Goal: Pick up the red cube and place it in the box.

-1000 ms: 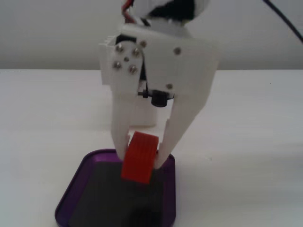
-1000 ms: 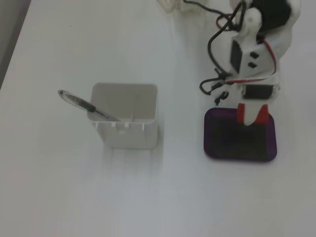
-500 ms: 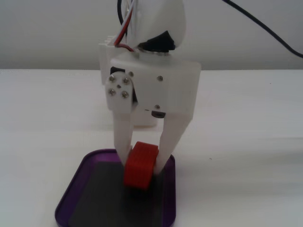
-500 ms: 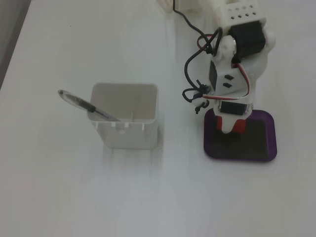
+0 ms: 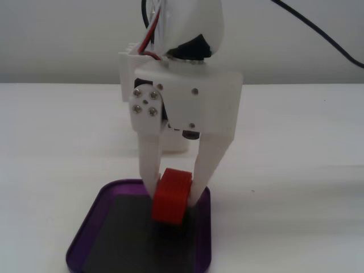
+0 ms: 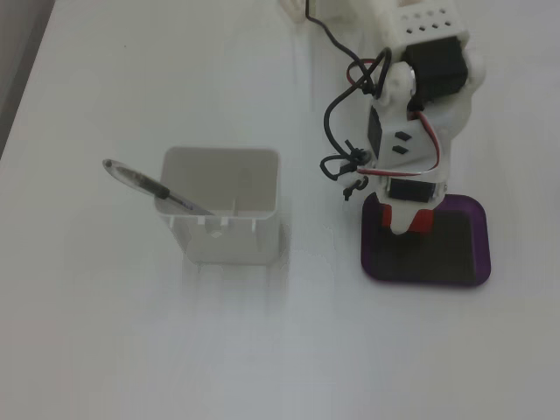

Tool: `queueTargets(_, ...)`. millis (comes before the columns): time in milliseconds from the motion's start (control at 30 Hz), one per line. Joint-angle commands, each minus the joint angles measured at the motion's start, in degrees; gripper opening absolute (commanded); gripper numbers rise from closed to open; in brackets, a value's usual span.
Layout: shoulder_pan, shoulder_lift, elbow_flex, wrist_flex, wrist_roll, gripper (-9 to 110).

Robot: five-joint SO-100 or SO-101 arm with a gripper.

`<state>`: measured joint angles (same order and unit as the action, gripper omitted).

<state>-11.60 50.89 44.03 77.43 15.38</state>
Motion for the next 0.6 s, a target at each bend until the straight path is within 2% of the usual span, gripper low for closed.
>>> queueTargets(0,0.1,0.9,-1.9,0.4,-1.4,0)
queueTargets(167,0.1,0.9,-1.9,0.5,-1.8,1)
queueTargets(400,0.0,1.0,-1.9,0.6,-1.8,15)
queueTargets(567,0.0,1.1,-2.8,3.7,-1.6,18)
